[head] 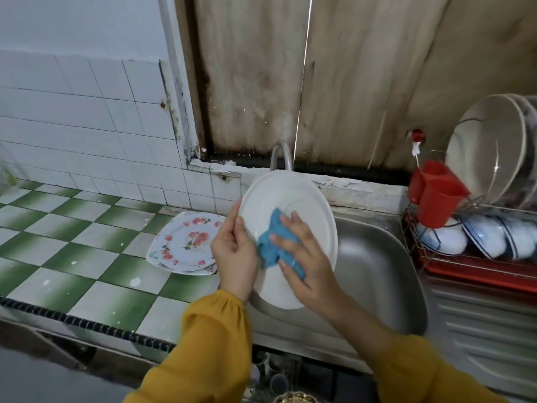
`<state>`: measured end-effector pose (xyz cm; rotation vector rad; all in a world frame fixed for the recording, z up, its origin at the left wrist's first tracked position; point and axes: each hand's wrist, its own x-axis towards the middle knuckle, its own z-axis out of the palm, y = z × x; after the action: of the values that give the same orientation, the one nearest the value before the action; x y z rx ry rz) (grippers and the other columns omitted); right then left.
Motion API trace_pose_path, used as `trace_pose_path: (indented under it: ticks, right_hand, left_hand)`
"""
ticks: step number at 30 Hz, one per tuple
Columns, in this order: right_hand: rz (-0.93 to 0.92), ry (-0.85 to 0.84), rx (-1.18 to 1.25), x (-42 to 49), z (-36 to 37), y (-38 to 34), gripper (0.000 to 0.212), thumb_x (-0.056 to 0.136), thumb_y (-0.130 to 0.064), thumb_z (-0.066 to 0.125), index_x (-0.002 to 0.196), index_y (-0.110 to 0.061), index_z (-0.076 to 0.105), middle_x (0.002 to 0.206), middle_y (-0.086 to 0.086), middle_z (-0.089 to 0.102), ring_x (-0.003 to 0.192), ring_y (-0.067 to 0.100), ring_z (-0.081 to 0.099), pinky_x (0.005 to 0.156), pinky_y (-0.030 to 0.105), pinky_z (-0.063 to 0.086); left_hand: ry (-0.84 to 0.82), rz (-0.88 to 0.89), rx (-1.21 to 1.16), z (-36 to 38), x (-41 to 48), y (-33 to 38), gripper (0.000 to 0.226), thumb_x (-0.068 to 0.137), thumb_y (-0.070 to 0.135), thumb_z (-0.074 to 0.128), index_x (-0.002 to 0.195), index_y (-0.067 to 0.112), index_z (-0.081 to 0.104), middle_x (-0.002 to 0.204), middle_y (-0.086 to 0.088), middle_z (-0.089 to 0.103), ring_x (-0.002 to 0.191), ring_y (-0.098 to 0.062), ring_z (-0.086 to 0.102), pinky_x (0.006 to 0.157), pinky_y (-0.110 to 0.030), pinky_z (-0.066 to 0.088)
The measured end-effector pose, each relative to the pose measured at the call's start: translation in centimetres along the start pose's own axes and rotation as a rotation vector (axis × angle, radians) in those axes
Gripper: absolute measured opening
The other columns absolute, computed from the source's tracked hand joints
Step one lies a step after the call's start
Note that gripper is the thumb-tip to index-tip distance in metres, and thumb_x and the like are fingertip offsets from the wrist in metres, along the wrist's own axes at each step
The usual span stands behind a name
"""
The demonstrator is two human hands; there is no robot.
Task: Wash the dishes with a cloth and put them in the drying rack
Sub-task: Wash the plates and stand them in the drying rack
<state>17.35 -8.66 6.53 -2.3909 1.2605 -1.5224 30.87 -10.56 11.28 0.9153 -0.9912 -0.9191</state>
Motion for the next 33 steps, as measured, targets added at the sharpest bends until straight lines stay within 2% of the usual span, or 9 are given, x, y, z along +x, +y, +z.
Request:
trace_pose_path:
  ticks: [2,5,7,10,14,19,25,29,33]
  right_hand:
    - [-0.027,-0.003,-0.046,-1.6,-1.9,1.7,0.032,0.098,-0.022,0.049,0.129,-0.017,0.054,0.150,0.011,0.037,0.144,0.036,0.028,0.120,0.043,0.021]
    - [0.453,0.376,0.024,-0.3,-4.7,3.7,0.028,0.092,-0.017,0.050,0.118,-0.020,0.060,0.137,0.010,0.047,0.133,0.030,0.042,0.114,0.023,0.029]
    - [0.612,0.525,0.045,2.5,-6.2,3.7,0.027,0.090,-0.017,0.049,0.113,-0.011,0.063,0.118,0.003,0.055,0.116,0.021,0.052,0.109,0.025,0.036]
    - [0.408,0.375,0.012,4.7,-6.8,0.5,0.033,0.093,-0.026,0.050,0.112,-0.004,0.067,0.117,0.002,0.058,0.126,0.022,0.049,0.109,0.016,0.030]
    - [0.031,-0.080,-0.030,2.7,-5.8,-0.9,0.033,0.097,-0.029,0.048,0.118,-0.010,0.066,0.127,0.011,0.054,0.128,0.017,0.044,0.114,0.034,0.027]
    - [0.550,0.179,-0.031,5.5,-8.5,2.9,0.020,0.098,-0.014,0.049,0.105,-0.003,0.064,0.106,0.004,0.052,0.112,0.028,0.053,0.089,0.023,0.034]
    - [0.147,-0.003,-0.108,2.1,-7.2,0.1,0.033,0.092,-0.031,0.051,0.111,-0.009,0.066,0.123,0.012,0.053,0.115,0.025,0.050,0.101,0.031,0.038]
    - [0.474,0.312,-0.045,5.2,-8.4,1.4,0.021,0.088,-0.018,0.060,0.102,-0.004,0.067,0.109,0.012,0.057,0.107,0.031,0.056,0.089,0.024,0.038]
    - [0.175,0.318,-0.103,4.1,-6.5,-1.2,0.025,0.087,-0.023,0.059,0.103,-0.007,0.068,0.118,0.015,0.055,0.112,0.030,0.052,0.101,0.030,0.039]
  left_hand:
    - [0.003,0.003,-0.005,0.2,0.0,0.4,0.032,0.102,0.005,0.043,0.118,0.028,0.058,0.117,0.005,0.065,0.114,-0.006,0.061,0.097,-0.018,0.048]
    - [-0.071,0.007,0.023,0.9,-1.2,0.5,0.032,0.102,0.007,0.043,0.123,0.028,0.056,0.125,0.003,0.062,0.117,0.001,0.057,0.101,-0.017,0.044]
    - [-0.160,0.032,0.041,1.8,-2.8,0.7,0.033,0.102,0.006,0.043,0.125,0.026,0.055,0.125,0.006,0.062,0.118,0.005,0.056,0.099,-0.014,0.044]
    - [-0.244,0.089,0.084,3.4,-4.9,0.8,0.033,0.101,0.002,0.043,0.124,0.022,0.056,0.118,0.019,0.061,0.111,0.012,0.056,0.090,-0.006,0.042]
    - [-0.143,0.047,0.037,4.0,-5.6,0.1,0.038,0.100,-0.002,0.041,0.107,0.029,0.063,0.096,0.021,0.070,0.097,0.003,0.065,0.081,-0.010,0.047]
    - [-0.118,0.052,0.063,5.1,-7.2,0.5,0.031,0.101,0.003,0.043,0.124,0.020,0.056,0.113,0.020,0.061,0.102,0.016,0.058,0.083,-0.004,0.043]
    - [-0.103,0.058,0.099,5.3,-6.5,0.5,0.032,0.101,0.006,0.044,0.127,0.018,0.059,0.127,-0.003,0.064,0.120,-0.009,0.059,0.100,-0.019,0.046]
    - [-0.144,0.078,0.115,5.3,-7.2,1.6,0.030,0.102,0.010,0.045,0.126,0.022,0.058,0.122,0.006,0.064,0.115,0.003,0.057,0.094,-0.013,0.047]
    - [-0.109,0.128,0.078,5.6,-5.8,2.8,0.029,0.102,0.008,0.045,0.123,0.022,0.060,0.119,0.006,0.066,0.115,-0.004,0.061,0.095,-0.016,0.048]
